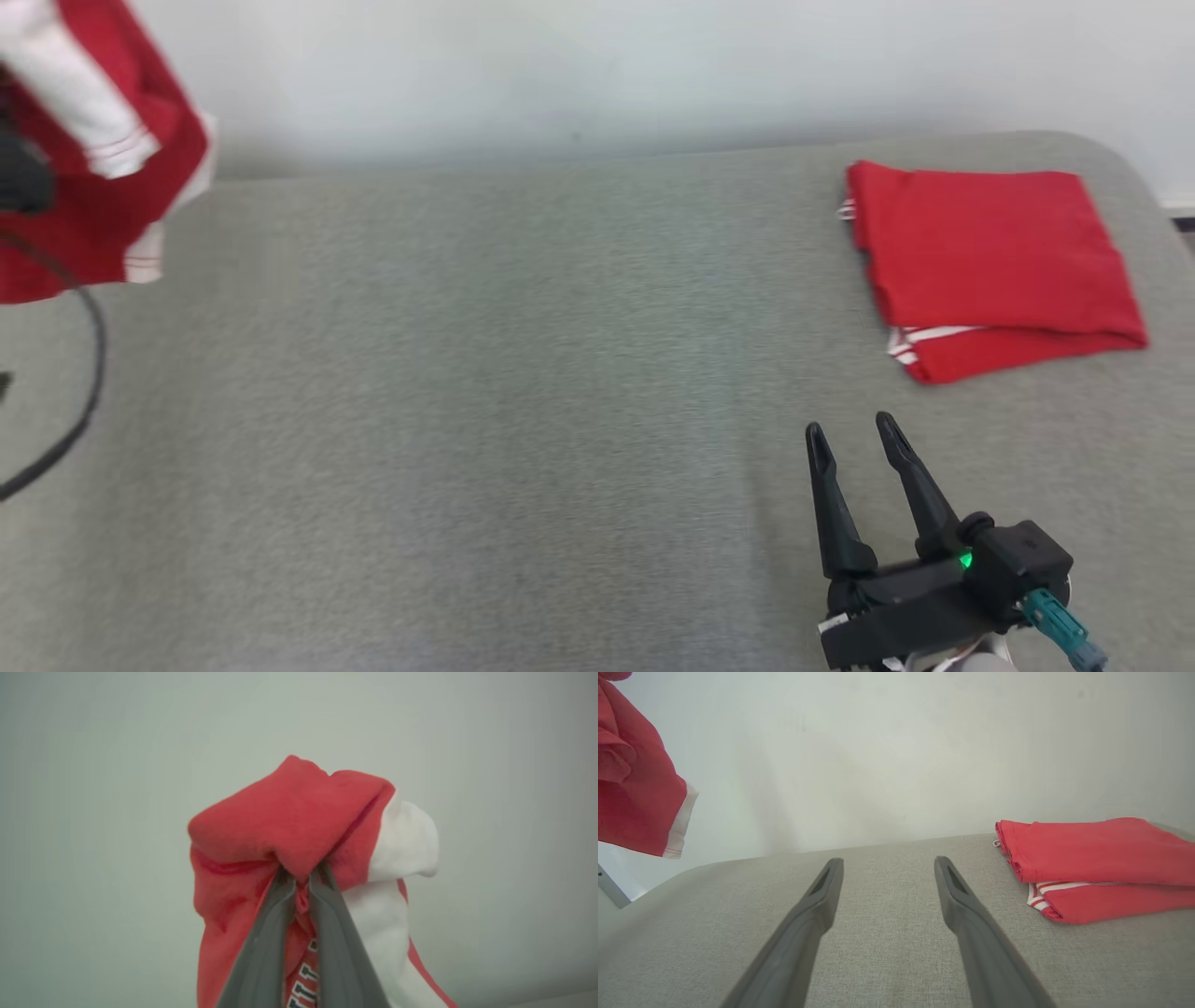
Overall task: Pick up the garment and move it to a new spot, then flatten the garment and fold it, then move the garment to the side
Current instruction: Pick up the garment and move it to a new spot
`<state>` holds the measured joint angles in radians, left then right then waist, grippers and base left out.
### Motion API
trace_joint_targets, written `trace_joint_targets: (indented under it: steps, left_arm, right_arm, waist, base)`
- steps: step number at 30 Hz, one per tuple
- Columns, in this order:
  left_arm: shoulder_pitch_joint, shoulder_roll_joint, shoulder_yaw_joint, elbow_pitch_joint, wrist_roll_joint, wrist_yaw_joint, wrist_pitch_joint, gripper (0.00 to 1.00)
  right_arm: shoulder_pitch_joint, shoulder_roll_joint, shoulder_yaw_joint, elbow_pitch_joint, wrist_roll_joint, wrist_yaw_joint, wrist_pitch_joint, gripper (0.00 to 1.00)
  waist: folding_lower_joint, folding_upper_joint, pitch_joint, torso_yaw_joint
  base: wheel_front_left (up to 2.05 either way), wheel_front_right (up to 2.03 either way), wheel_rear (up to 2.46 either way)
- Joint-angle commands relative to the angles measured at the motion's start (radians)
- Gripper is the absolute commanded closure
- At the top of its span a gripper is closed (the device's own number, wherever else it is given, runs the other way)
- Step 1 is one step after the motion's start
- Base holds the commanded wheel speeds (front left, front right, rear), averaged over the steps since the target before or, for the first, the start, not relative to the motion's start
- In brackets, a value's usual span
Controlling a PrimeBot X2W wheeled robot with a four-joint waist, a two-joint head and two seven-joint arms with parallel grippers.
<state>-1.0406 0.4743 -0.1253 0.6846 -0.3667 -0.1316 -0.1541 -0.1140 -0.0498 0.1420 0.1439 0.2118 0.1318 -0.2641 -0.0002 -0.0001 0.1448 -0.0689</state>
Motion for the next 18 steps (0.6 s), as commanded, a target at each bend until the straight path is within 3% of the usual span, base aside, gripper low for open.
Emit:
trace_joint_targets:
  steps: [1,11,18]
  left_arm:
    - [0.018,-0.018,-0.009,-0.039,-0.015,0.002,0.016,1.00]
    - [0.092,-0.137,-0.060,-0.345,-0.067,0.038,0.117,1.00]
    - [0.175,-0.228,-0.118,-0.482,-0.096,0.068,0.160,1.00]
  right_arm:
    - [0.021,-0.001,-0.002,0.002,0.011,-0.002,0.000,0.00]
    - [0.041,-0.001,-0.015,0.004,0.034,-0.002,0.000,0.00]
    - [0.055,-0.001,-0.033,0.009,0.042,-0.002,0.000,0.00]
  waist:
    - [0.0002,0.0001,-0.027,-0.056]
    - [0.0002,0.0001,-0.031,-0.176]
    - [0.0002,0.0001,-0.027,-0.210]
  base:
    - [0.00,0.00,0.00]
    - [0.00,0.00,0.00]
    - [0.00,0.00,0.00]
